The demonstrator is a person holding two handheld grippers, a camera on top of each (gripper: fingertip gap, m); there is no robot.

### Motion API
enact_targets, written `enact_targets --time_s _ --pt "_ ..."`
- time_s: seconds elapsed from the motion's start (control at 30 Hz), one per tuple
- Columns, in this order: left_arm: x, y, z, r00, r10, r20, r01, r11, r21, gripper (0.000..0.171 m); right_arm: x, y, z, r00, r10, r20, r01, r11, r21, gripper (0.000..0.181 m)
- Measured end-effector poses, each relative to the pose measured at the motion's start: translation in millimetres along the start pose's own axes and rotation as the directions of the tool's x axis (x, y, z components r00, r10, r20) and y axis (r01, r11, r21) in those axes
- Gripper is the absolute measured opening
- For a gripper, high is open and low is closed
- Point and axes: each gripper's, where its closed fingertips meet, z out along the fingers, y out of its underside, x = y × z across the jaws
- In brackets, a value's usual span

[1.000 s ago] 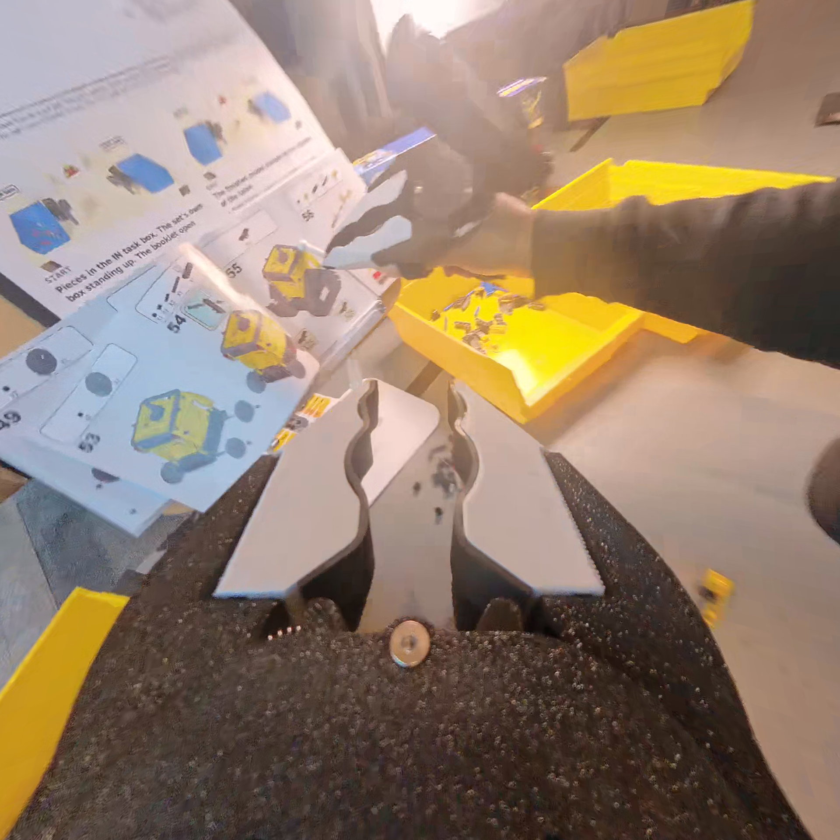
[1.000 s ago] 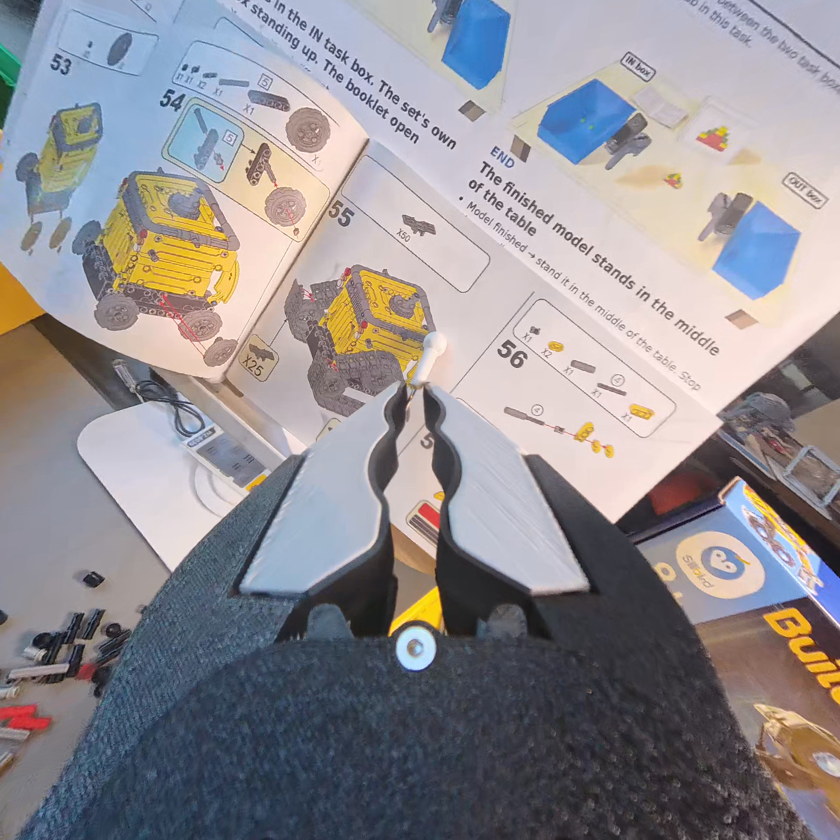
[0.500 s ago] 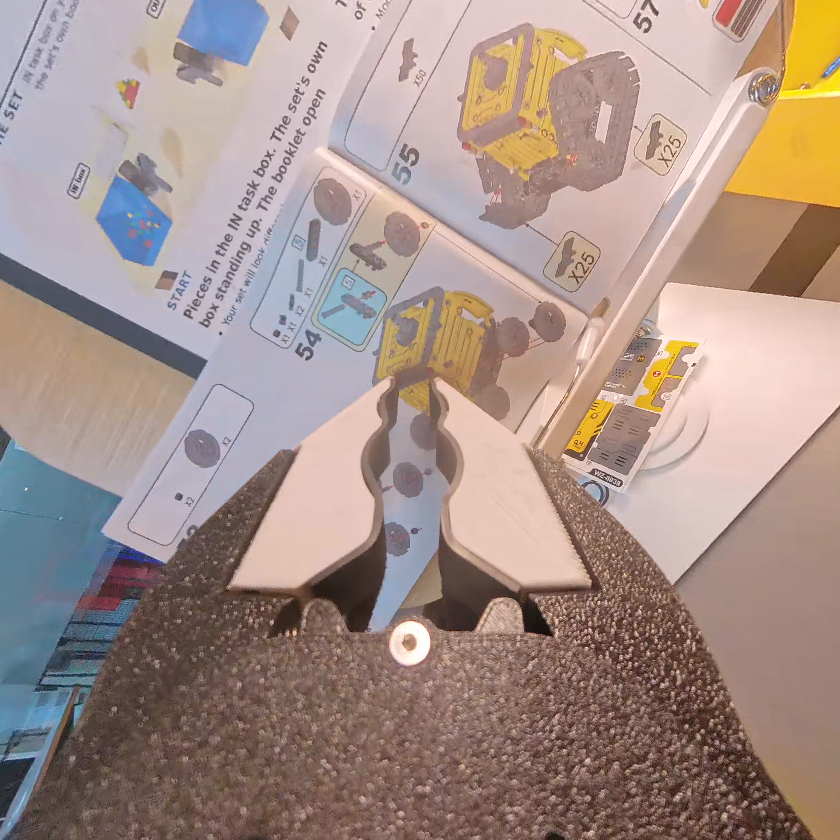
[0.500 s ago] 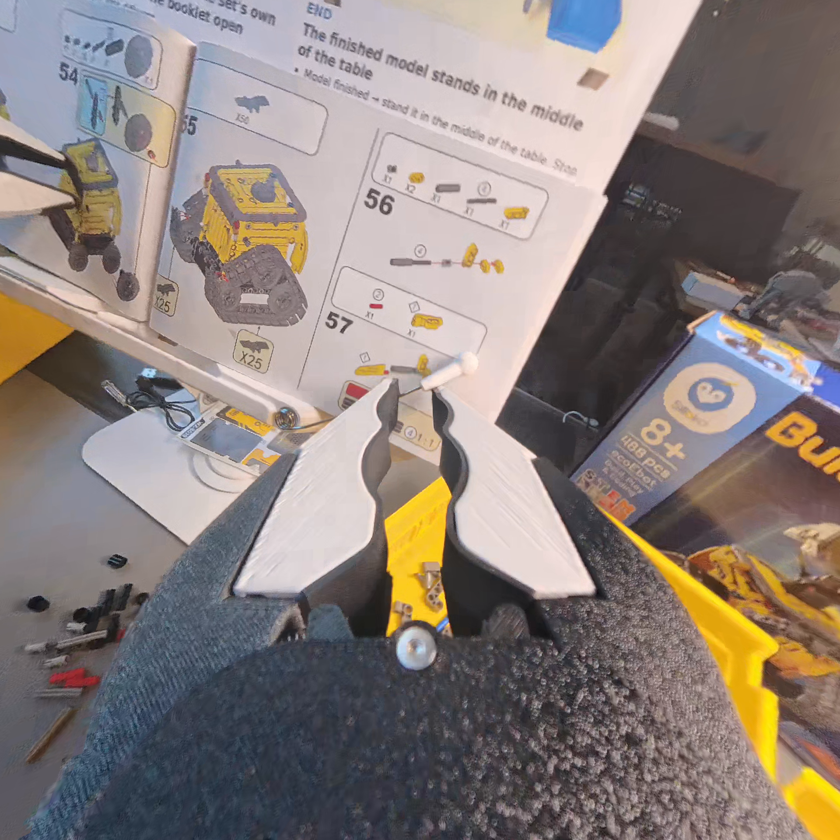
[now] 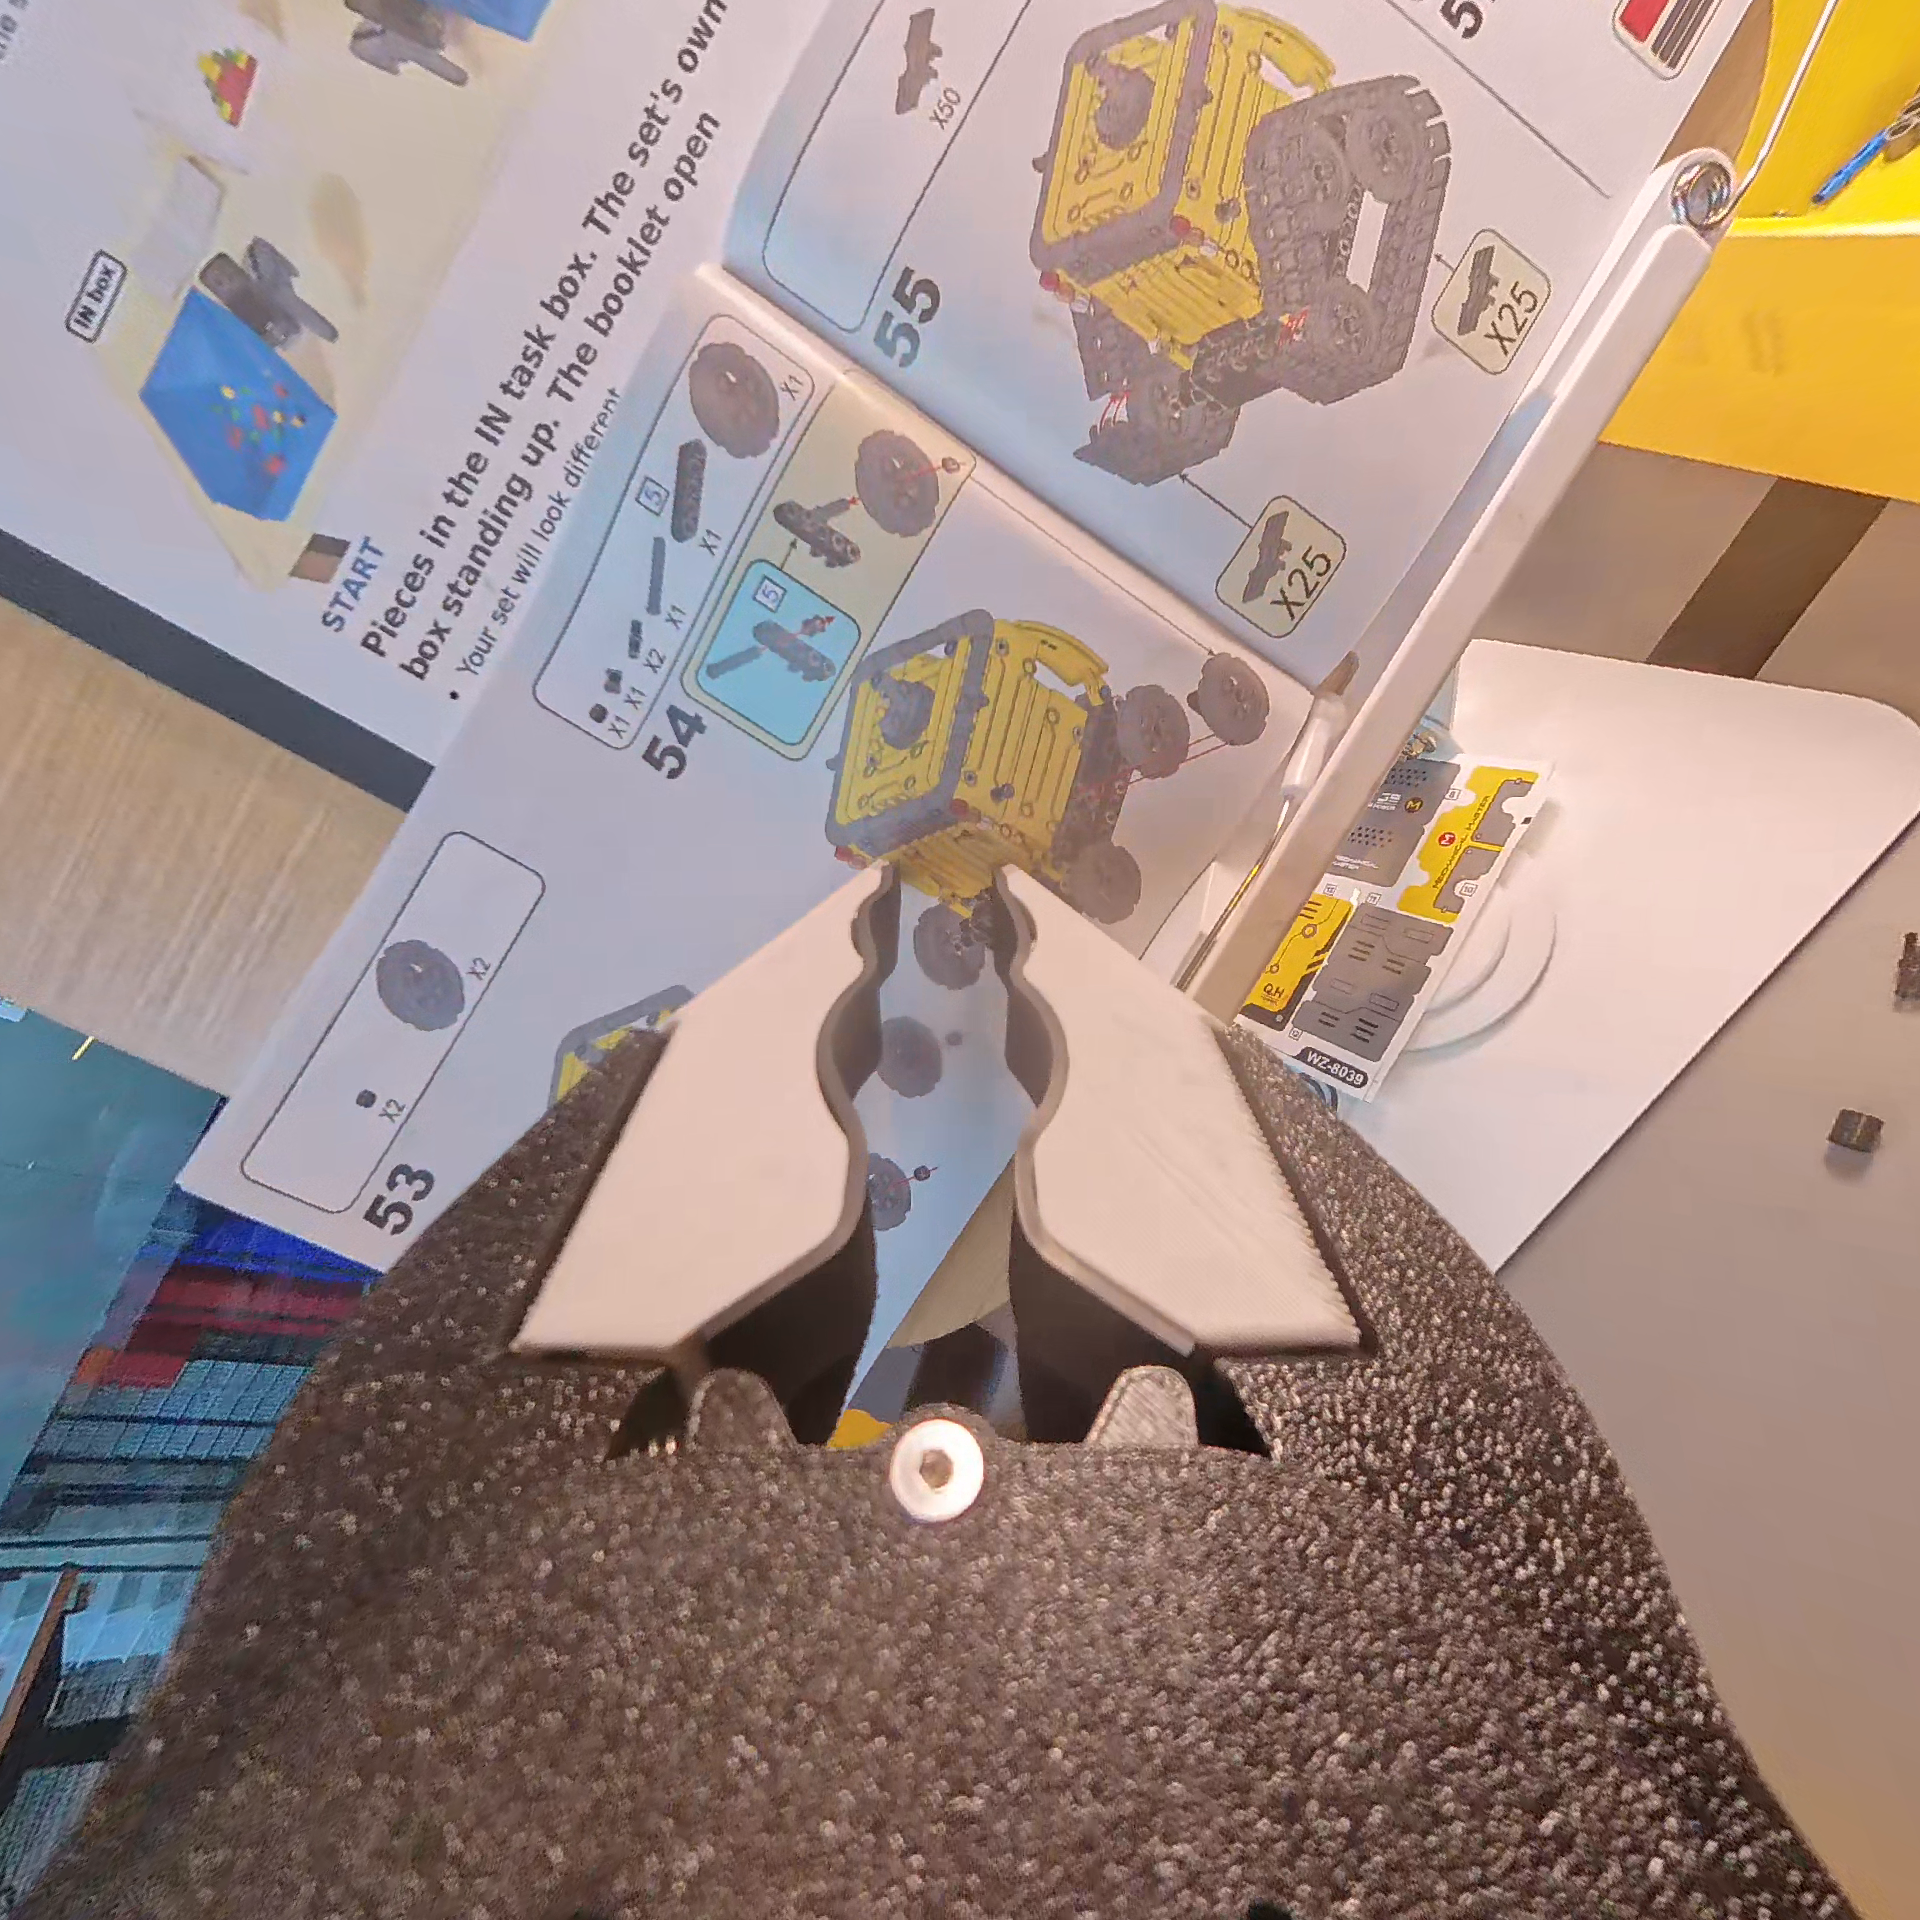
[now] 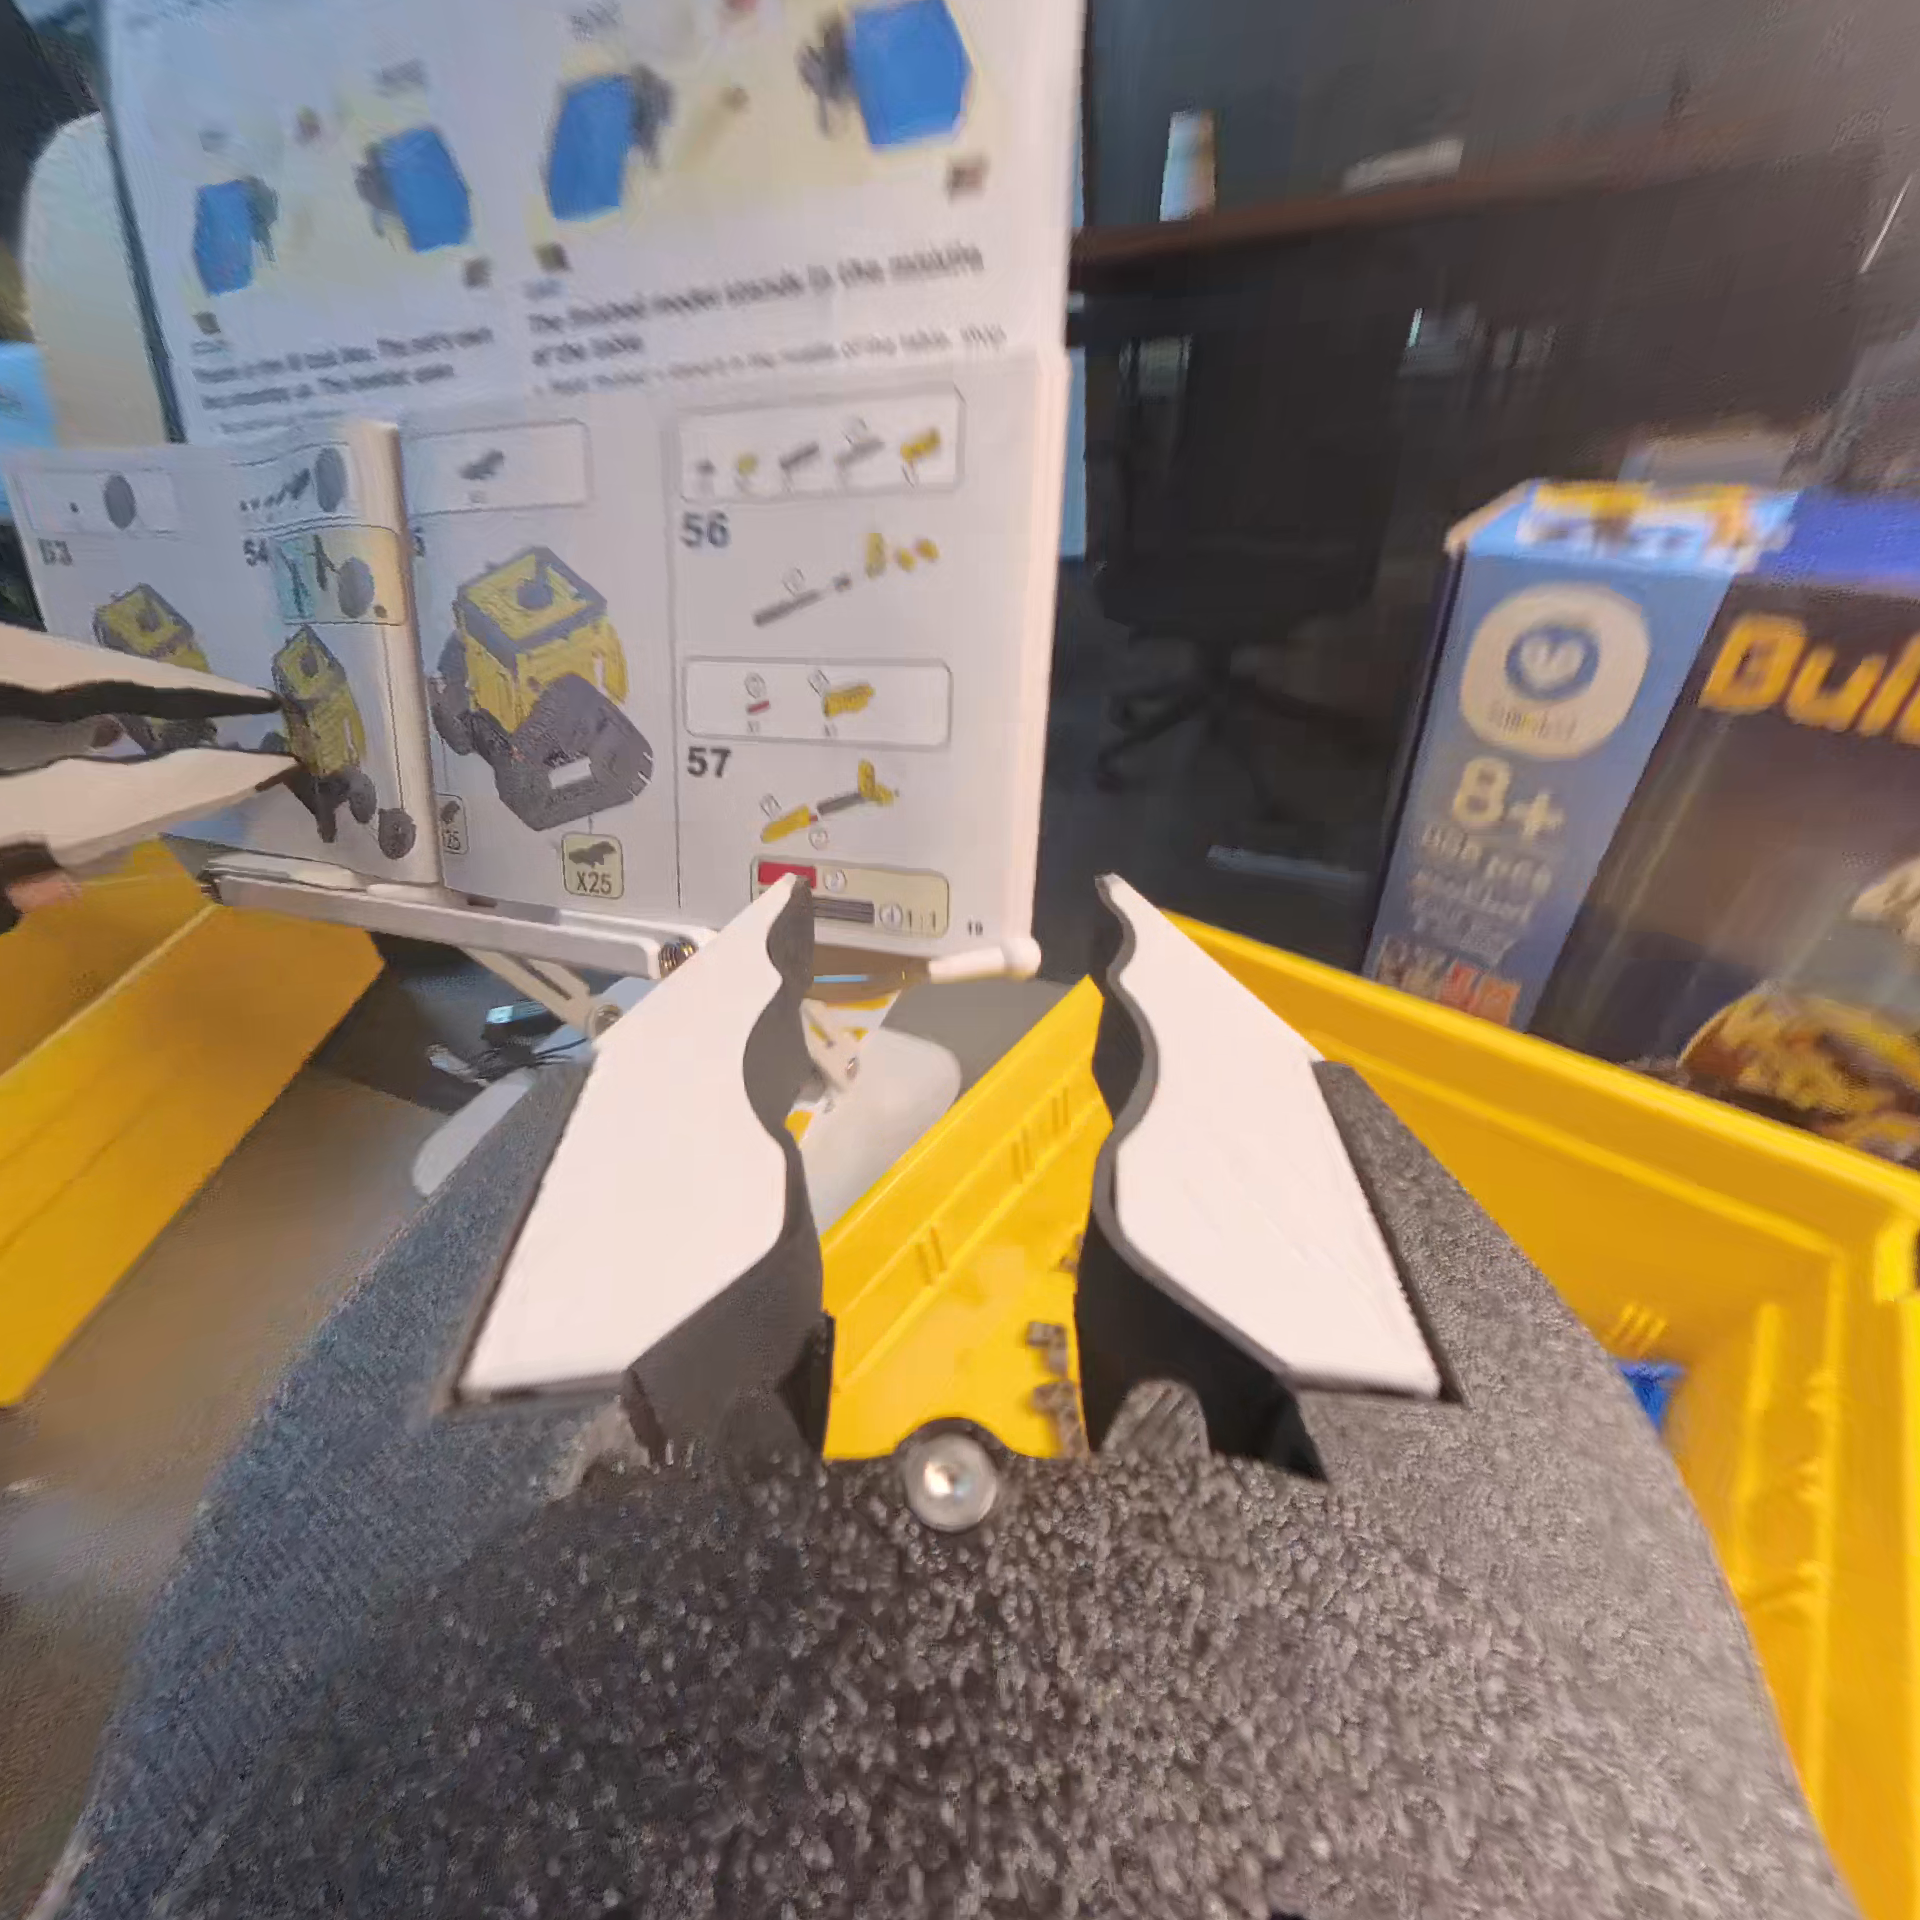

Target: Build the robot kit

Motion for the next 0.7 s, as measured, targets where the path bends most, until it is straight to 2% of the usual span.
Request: enact_targets --time_s 0.07,0.17,0.23,0.3,0.43,0.6,0.67,0.7 --pt "0.1 -0.3 -0.4 1.000 -0.005 -0.001 0.005 1.000 0.012 0.016 -17.4 -21.1 0.9 0.977 -0.212 -0.025 0.213 0.976 0.054 0.054" --pt "-0.2 -1.1 -0.6 0.999 -0.044 -0.004 0.044 0.999 0.027 0.016 -43.7 -38.9 23.1 0.891 -0.450 -0.064 0.454 0.889 0.057 0.072" --pt "-0.1 -1.4 -0.9 0.998 -0.068 -0.008 0.068 0.997 0.032 0.016 -50.5 -36.9 48.0 0.880 -0.472 -0.055 0.474 0.880 0.026 0.096" --pt "0.4 -0.8 -2.1 0.997 -0.080 -0.011 0.080 0.996 0.032 0.017 -49.0 -21.7 70.3 0.895 -0.445 -0.033 0.443 0.895 -0.046 0.110" --pt "2.4 2.9 -4.1 0.995 -0.091 -0.028 0.092 0.995 0.036 0.018 -51.1 -22.7 75.7 0.893 -0.441 -0.092 0.441 0.897 -0.015 0.100" --pt "1.6 2.1 -3.9 0.989 -0.141 -0.045 0.143 0.988 0.057 0.017 -65.0 -17.3 72.6 0.873 -0.486 -0.036 0.487 0.873 0.012 0.047" --pt "2.0 1.7 -4.4 0.986 -0.159 -0.052 0.162 0.985 0.059 0.017 -65.6 -19.2 69.9 0.873 -0.487 -0.016 0.487 0.873 0.016 0.044" --pt "2.4 1.7 -4.6 0.985 -0.164 -0.056 0.167 0.984 0.060 0.018 -62.0 -26.3 68.3 0.878 -0.478 -0.030 0.479 0.877 0.039 0.058"
